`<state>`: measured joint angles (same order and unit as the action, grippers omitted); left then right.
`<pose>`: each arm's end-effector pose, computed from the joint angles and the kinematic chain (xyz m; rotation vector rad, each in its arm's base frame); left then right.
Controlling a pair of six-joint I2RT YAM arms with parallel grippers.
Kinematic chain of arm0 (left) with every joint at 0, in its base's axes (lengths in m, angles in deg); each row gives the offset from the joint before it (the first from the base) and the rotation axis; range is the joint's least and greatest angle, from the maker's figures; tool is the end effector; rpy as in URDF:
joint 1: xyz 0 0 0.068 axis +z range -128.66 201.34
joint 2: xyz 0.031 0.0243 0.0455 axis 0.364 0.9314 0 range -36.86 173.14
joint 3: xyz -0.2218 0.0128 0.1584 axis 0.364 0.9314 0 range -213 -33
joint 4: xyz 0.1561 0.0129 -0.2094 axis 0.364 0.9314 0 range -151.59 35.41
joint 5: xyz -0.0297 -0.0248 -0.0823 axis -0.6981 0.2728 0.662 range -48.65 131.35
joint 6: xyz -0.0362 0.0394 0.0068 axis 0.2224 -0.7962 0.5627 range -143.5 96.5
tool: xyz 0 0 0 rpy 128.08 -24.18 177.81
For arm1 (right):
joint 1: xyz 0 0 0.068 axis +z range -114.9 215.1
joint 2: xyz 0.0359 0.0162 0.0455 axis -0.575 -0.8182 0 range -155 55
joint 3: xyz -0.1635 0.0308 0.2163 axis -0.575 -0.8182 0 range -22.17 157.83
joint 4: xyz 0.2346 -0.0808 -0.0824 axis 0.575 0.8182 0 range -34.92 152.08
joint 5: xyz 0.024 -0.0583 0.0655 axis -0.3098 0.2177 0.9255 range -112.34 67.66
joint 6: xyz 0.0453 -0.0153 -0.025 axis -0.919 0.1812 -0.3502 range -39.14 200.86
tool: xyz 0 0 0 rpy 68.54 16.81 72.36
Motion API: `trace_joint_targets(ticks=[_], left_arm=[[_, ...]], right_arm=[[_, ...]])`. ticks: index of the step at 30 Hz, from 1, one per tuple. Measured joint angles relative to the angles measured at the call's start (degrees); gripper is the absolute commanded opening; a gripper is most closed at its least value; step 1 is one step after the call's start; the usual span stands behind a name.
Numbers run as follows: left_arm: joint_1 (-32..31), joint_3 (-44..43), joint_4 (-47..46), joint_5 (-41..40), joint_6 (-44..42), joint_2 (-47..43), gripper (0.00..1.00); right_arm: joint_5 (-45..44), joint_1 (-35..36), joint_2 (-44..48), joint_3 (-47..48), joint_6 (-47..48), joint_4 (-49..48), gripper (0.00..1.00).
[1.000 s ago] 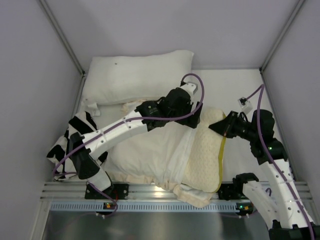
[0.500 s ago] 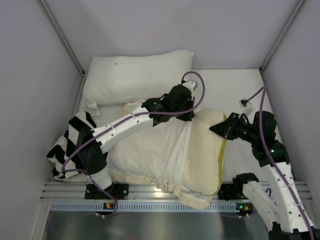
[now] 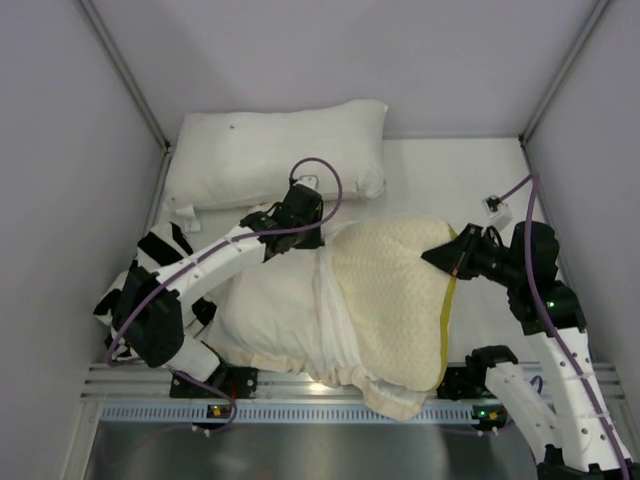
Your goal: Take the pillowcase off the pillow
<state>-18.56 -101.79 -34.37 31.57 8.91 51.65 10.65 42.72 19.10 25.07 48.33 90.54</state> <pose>0.2636 -0.2125 0.2715 0.0763 2.4102 -0.3945 0.1257 0.0363 0.3329 0.0573 2.0644 1.0152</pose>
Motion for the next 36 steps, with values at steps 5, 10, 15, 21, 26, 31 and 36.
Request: trace_joint_targets(ticks=[5, 10, 15, 21, 26, 31, 36], left_arm=[[0.09, 8.57, -1.70, 3.91, 0.98, -11.02, 0.20], [-0.13, 9.01, -2.01, 10.86, 1.68, -16.26, 0.78], [-0.48, 9.05, -2.01, 16.06, 2.64, -21.35, 0.92], [-2.95, 12.37, -3.48, 19.32, 5.25, -28.28, 0.93], [-11.23, 20.79, -4.48, 17.29, 9.53, -30.80, 0.92], [-20.39, 28.46, -4.48, 12.98, 14.82, -31.06, 0.91], [-25.11, 32.87, -4.48, 8.37, 20.26, -35.15, 0.89]], right_arm=[[-0.20, 0.02, -3.82, 1.18, 0.02, -0.15, 0.00], [-0.13, 0.02, -7.52, 0.61, -0.15, -2.60, 0.00], [-0.33, 0.02, -9.84, -0.50, -0.26, -4.85, 0.00], [-0.81, 0.00, -11.87, -0.74, -0.98, -7.08, 0.00], [-1.68, 0.02, -14.84, -0.55, -2.60, -9.44, 0.00], [-2.08, 0.02, -19.08, 1.64, -3.41, -10.75, 0.00], [-1.88, 0.02, -20.76, 2.38, -3.67, -12.72, 0.00]])
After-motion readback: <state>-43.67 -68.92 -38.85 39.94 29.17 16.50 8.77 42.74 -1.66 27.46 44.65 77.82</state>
